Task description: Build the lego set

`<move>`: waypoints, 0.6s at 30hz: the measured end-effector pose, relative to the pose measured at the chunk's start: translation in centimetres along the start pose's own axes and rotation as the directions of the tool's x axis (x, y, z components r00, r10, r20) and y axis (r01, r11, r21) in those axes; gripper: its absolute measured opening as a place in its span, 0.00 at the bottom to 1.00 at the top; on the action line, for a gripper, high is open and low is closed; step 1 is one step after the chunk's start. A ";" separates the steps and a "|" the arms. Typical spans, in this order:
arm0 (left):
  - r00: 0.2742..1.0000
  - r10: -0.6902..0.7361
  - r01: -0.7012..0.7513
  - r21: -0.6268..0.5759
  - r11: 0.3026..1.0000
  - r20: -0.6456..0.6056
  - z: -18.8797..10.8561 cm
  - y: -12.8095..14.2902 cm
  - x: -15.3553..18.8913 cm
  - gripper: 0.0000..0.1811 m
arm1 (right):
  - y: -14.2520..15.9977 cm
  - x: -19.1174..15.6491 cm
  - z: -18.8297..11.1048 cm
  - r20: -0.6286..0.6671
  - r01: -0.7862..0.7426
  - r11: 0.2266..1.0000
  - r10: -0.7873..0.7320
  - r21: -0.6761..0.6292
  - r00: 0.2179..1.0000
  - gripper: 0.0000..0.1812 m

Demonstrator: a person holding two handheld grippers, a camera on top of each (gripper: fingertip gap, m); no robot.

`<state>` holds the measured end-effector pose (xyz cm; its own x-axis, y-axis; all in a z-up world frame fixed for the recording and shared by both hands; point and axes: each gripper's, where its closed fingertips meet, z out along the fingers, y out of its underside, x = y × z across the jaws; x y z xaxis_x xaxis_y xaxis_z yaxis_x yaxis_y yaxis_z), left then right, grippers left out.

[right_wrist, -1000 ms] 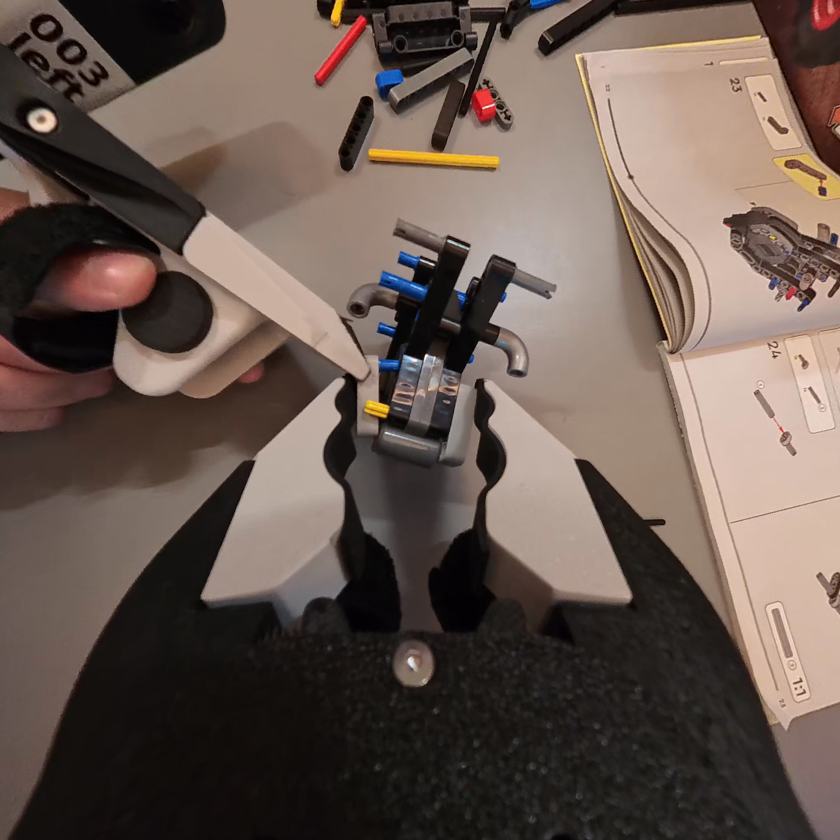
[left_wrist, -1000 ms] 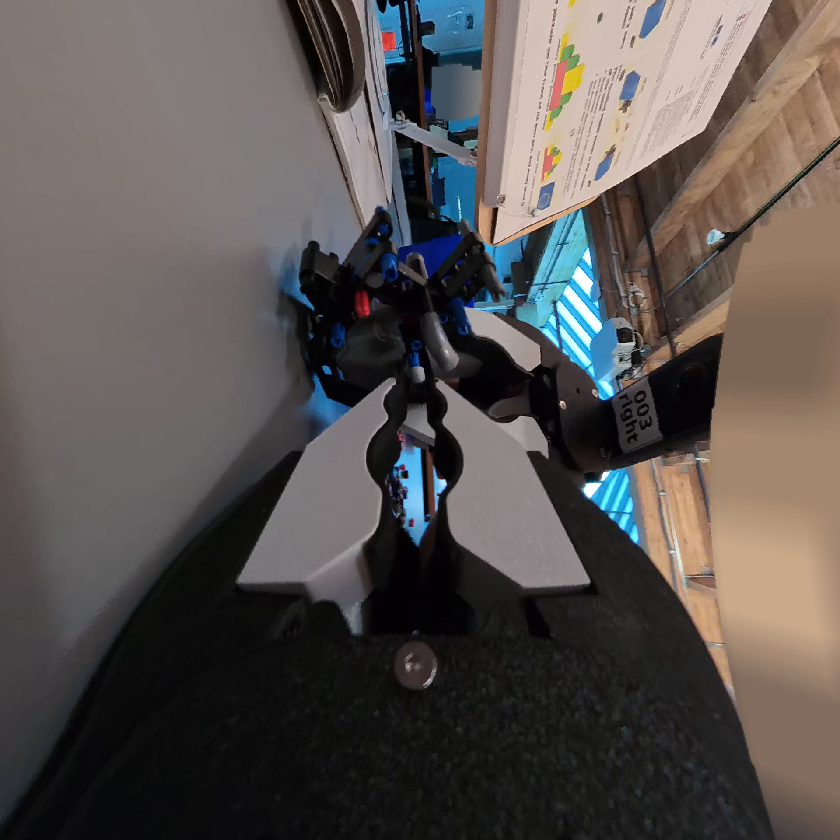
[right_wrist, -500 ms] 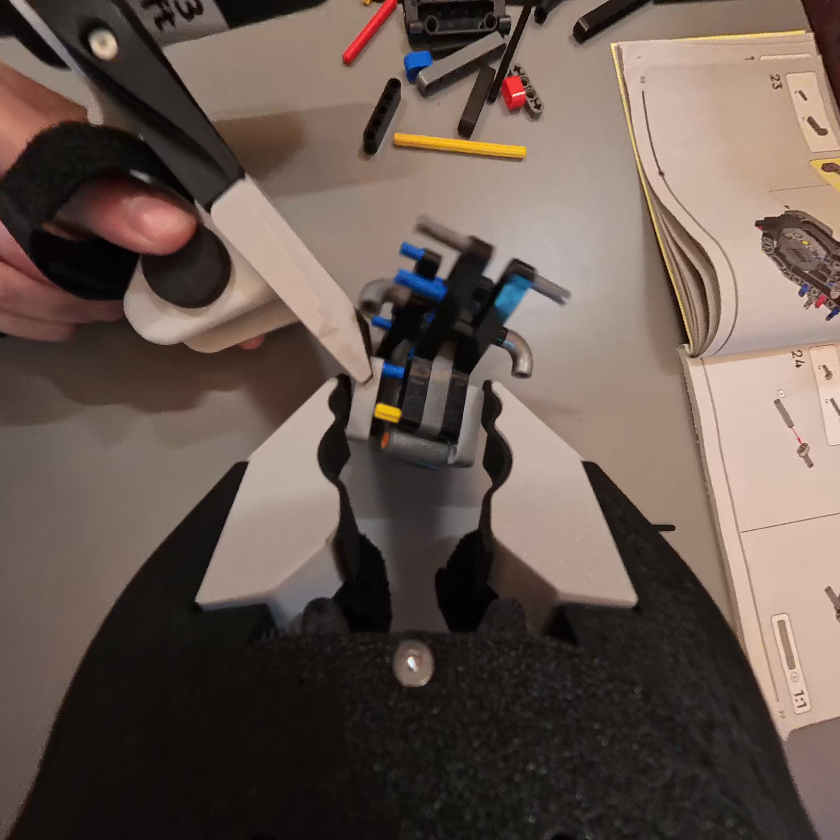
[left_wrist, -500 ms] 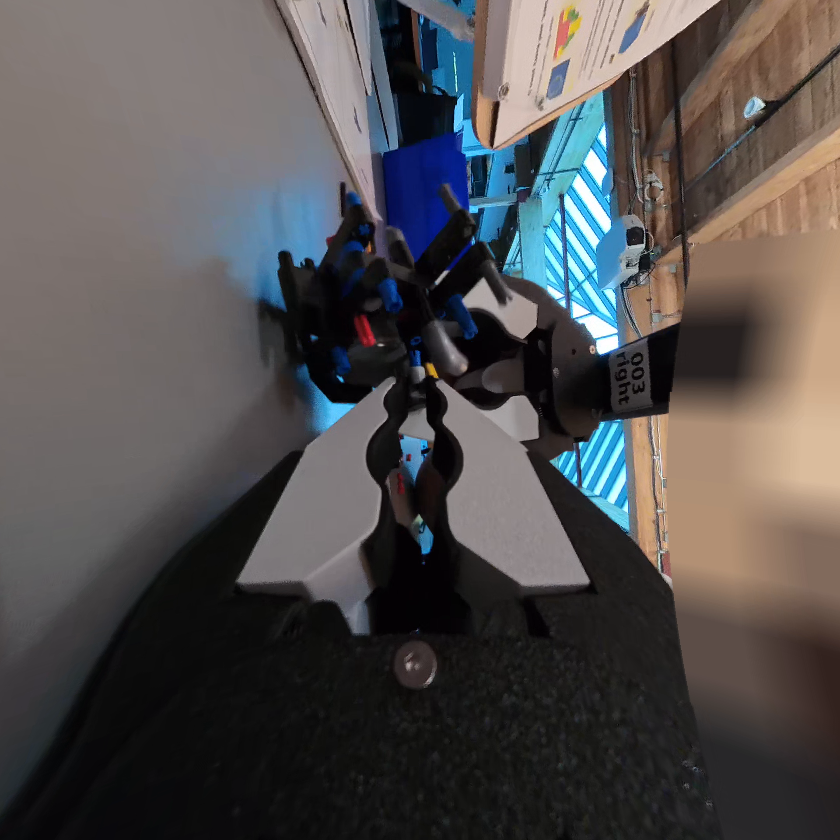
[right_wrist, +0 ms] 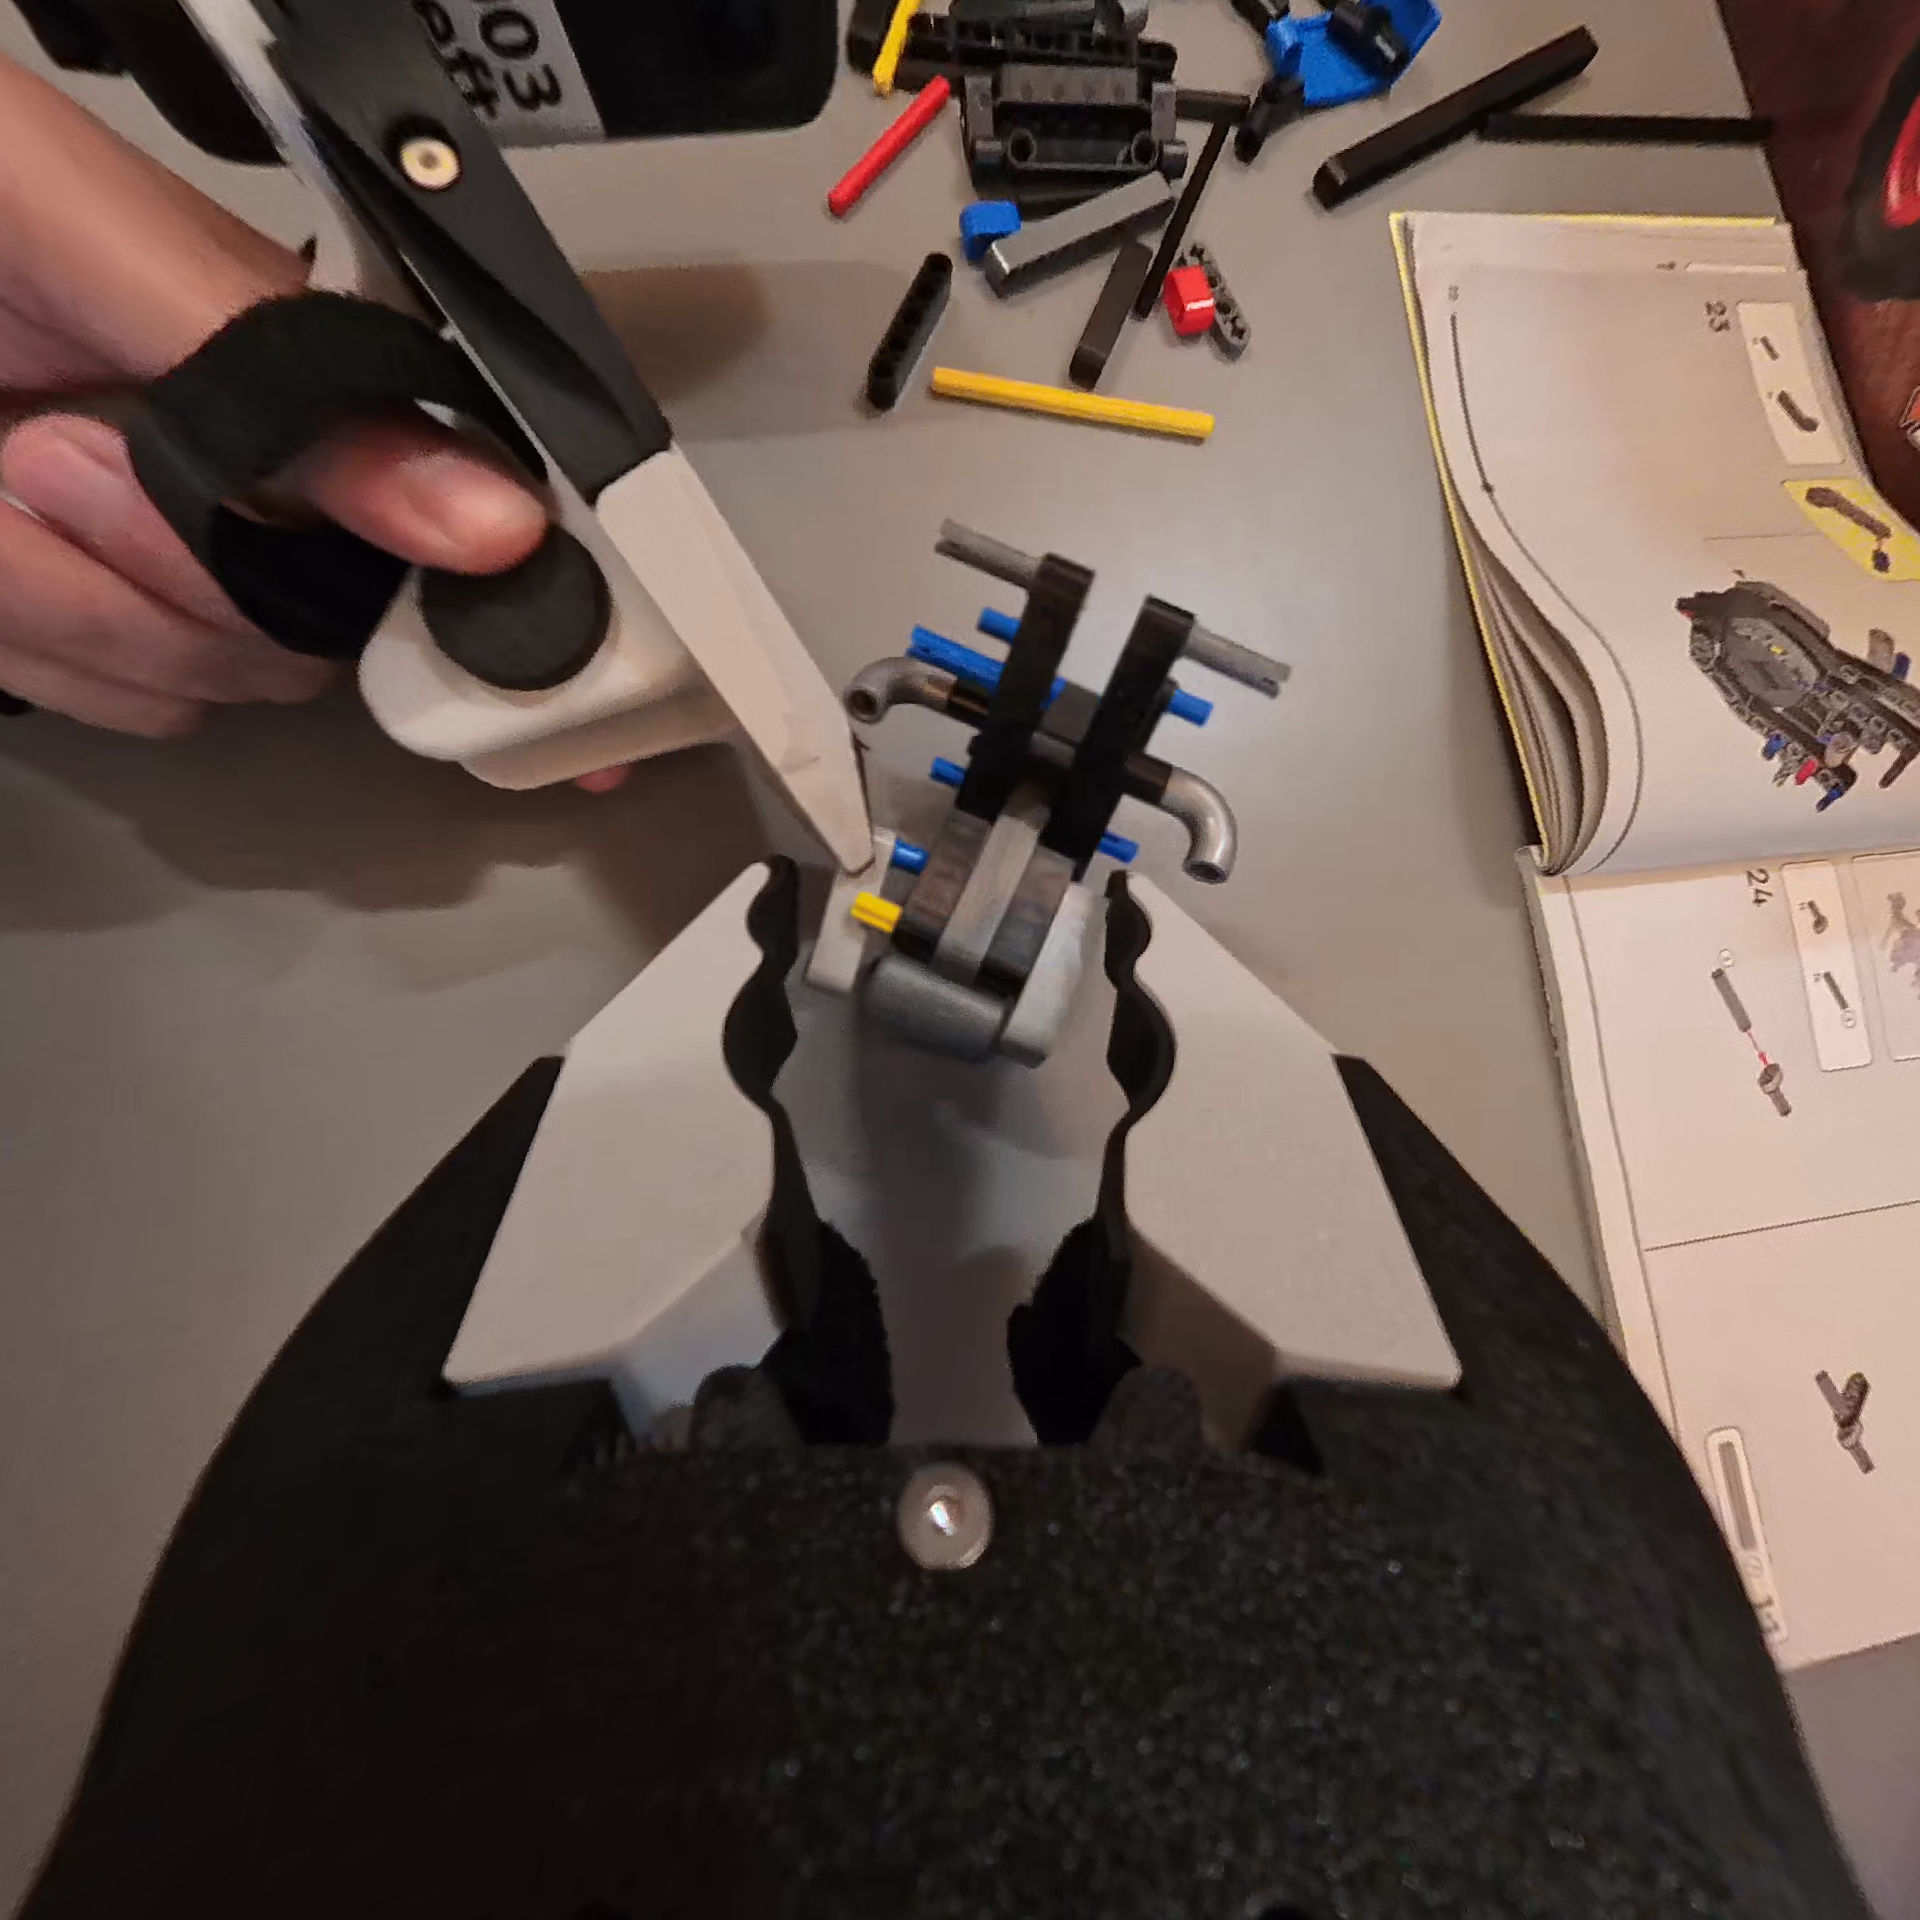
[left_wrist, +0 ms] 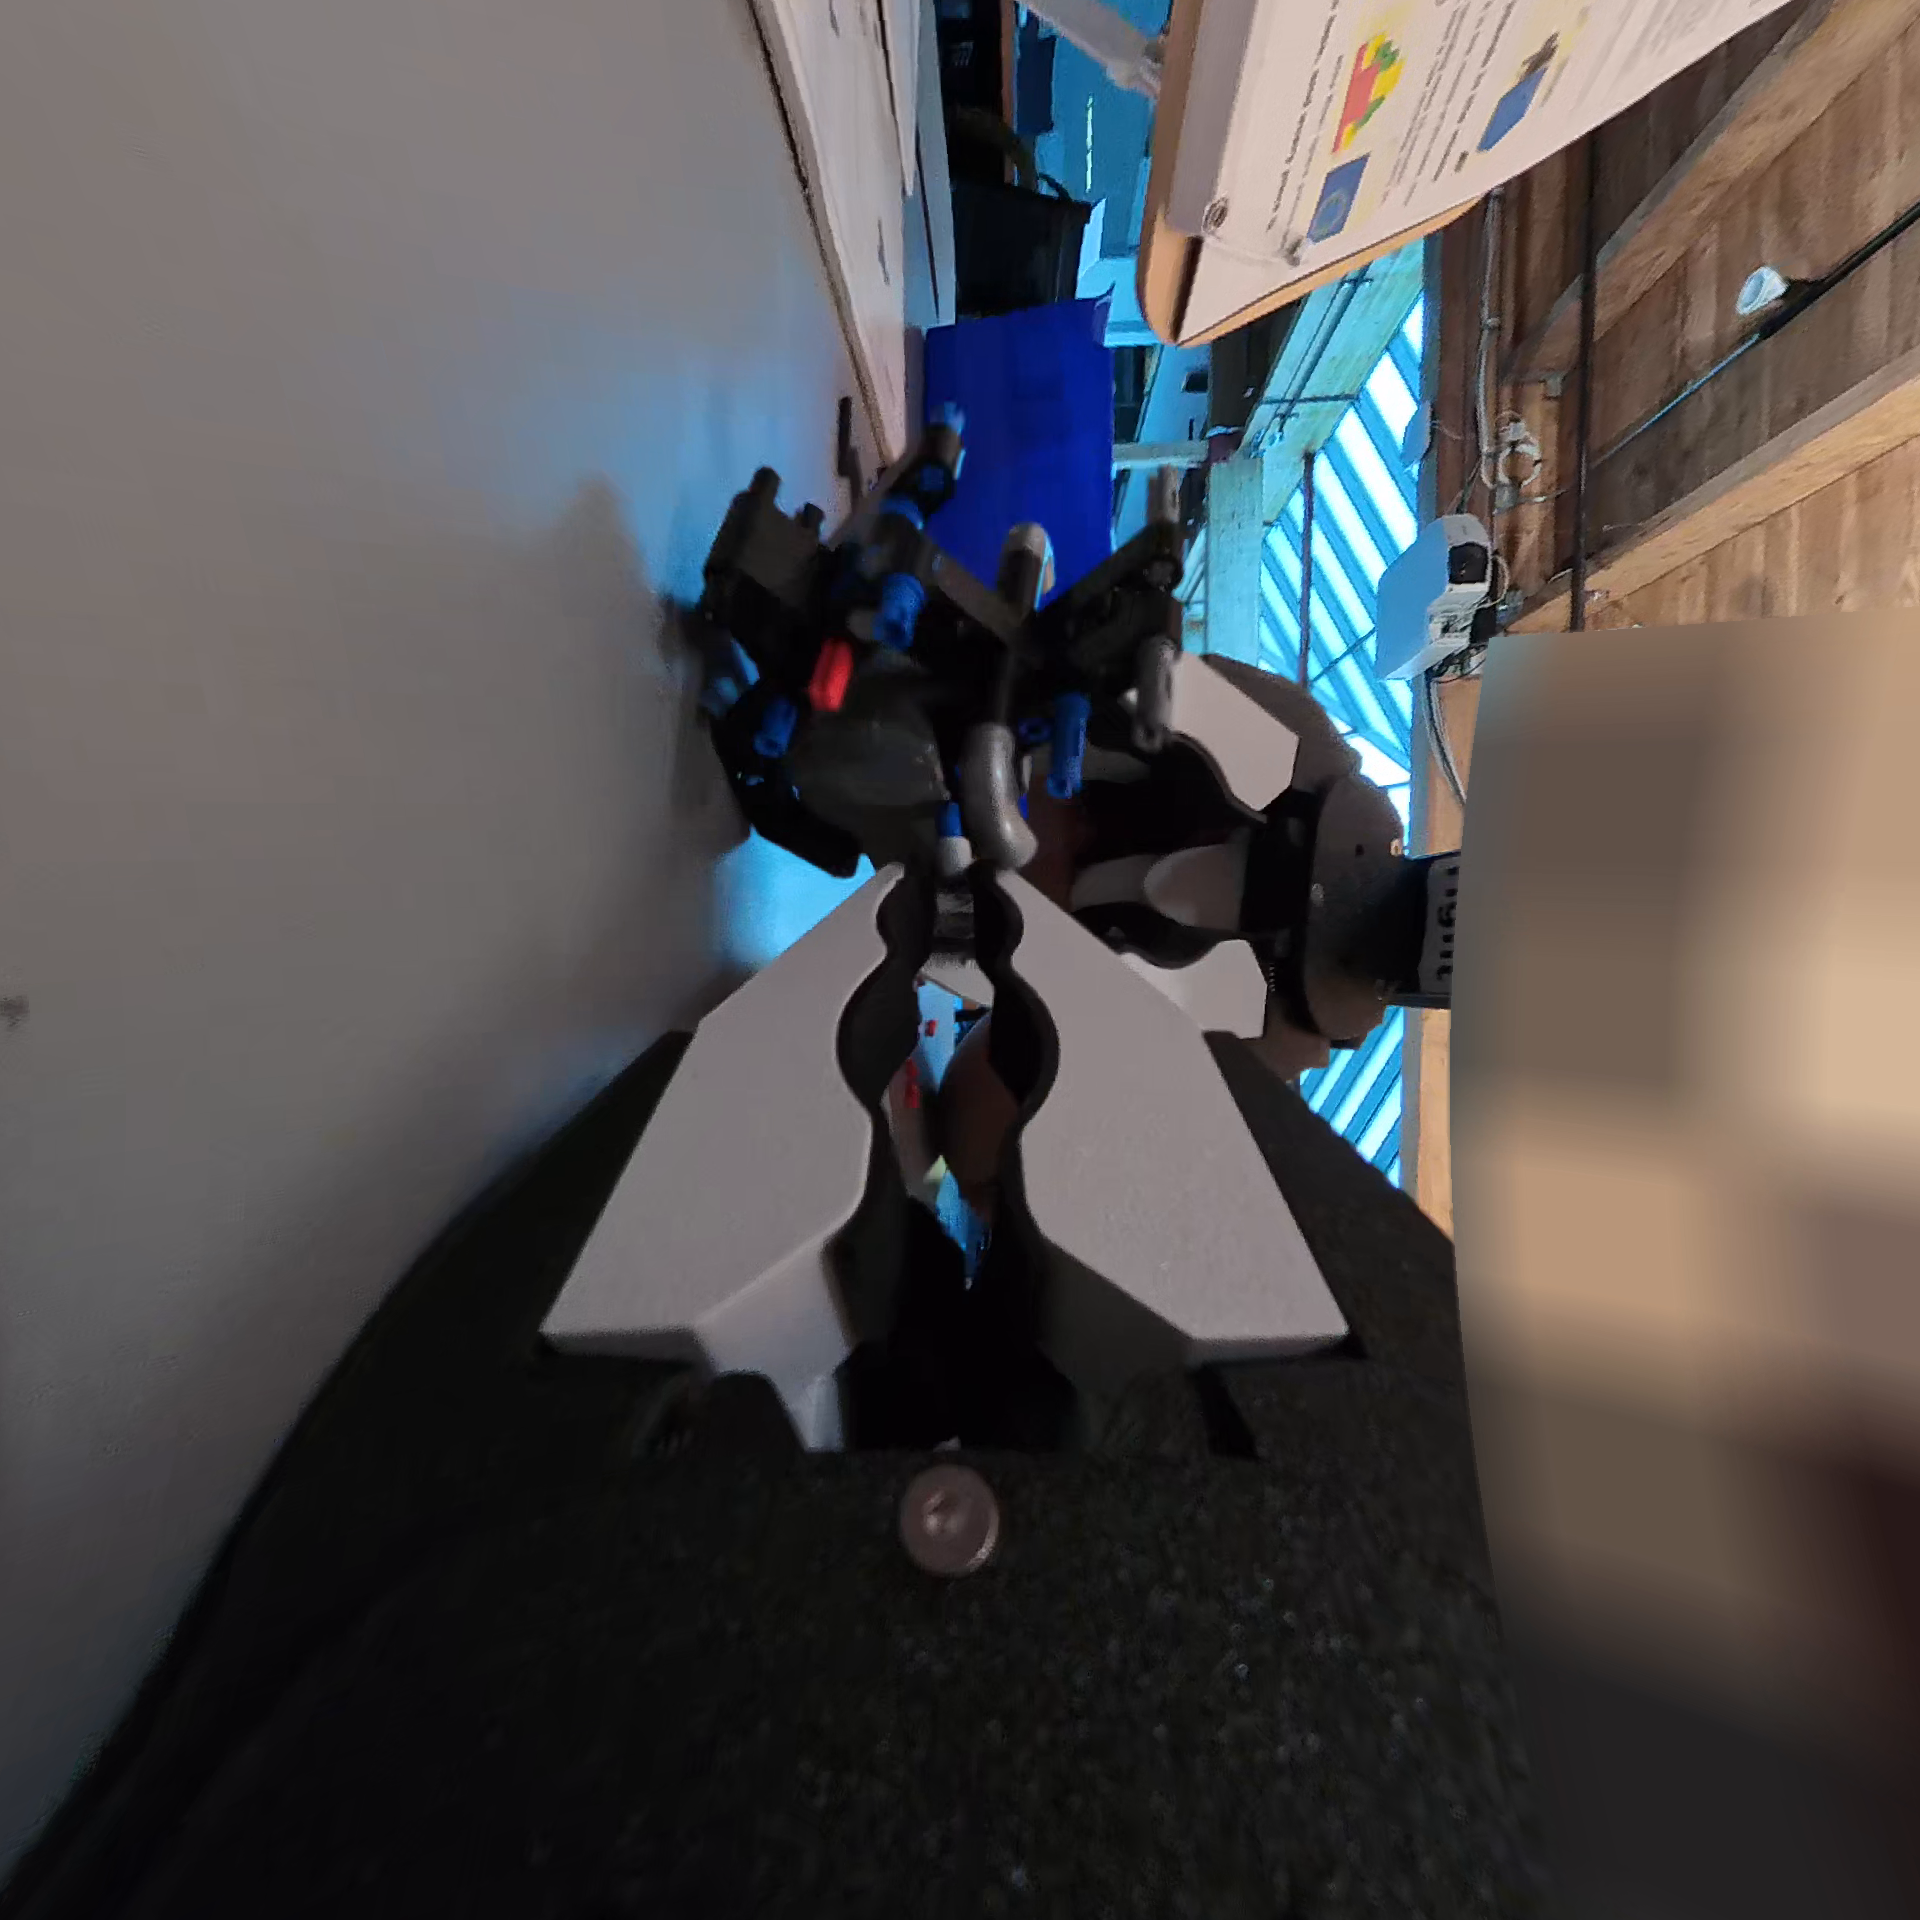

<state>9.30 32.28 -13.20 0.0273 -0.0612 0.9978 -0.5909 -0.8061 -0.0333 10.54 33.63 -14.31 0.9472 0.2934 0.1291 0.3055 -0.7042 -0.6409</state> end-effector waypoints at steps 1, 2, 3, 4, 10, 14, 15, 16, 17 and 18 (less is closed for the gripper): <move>1.000 0.001 -0.001 0.006 1.000 -0.010 -0.1 -0.1 0.2 0.03 | 0.0 0.0 0.0 -0.001 -0.004 1.000 0.004 0.001 1.000 0.33; 1.000 0.006 -0.006 0.006 1.000 -0.014 -0.2 -0.1 0.3 0.03 | 0.2 -0.1 0.0 0.004 -0.004 1.000 0.004 -0.012 1.000 0.33; 1.000 0.004 -0.004 0.012 1.000 -0.021 -0.3 -0.2 0.4 0.03 | 0.3 -0.2 0.1 0.011 -0.002 1.000 0.003 -0.019 1.000 0.34; 1.000 0.001 -0.001 0.011 1.000 -0.029 -0.3 -0.2 0.5 0.03 | 0.3 -0.2 0.2 0.013 -0.004 1.000 0.004 -0.016 1.000 0.34; 0.999 0.017 -0.017 -0.025 1.000 -0.028 -1.0 -0.5 0.5 0.03 | 0.4 0.0 -0.1 -0.024 -0.032 0.998 0.031 -0.045 0.999 0.37; 0.998 -0.037 0.034 -0.072 0.997 -0.043 -0.7 0.1 0.4 0.03 | 0.5 -0.3 -0.7 -0.075 -0.069 0.993 0.062 -0.093 0.995 0.39; 0.997 -0.052 0.048 -0.074 0.996 -0.050 -0.7 0.1 0.5 0.03 | 0.7 -0.3 -0.4 -0.080 -0.078 0.992 0.070 -0.104 0.994 0.40; 0.997 -0.058 0.054 -0.075 0.996 -0.056 -0.6 0.0 0.5 0.03 | 0.9 -0.4 -0.2 -0.083 -0.088 0.990 0.079 -0.108 0.993 0.41; 0.996 -0.062 0.057 -0.082 0.995 -0.064 -0.6 0.0 0.7 0.03 | 0.9 -0.3 0.1 -0.087 -0.098 0.989 0.089 -0.106 0.992 0.39; 0.995 -0.072 0.066 -0.087 0.994 -0.074 -0.5 -0.1 0.8 0.03 | 1.0 -0.3 0.3 -0.086 -0.105 0.989 0.097 -0.104 0.992 0.38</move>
<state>8.93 32.62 -12.40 0.0099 0.0410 0.9991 -0.6557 -0.7541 0.0374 10.51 32.98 -15.20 0.9772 0.1672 0.1312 0.2124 -0.7944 -0.5690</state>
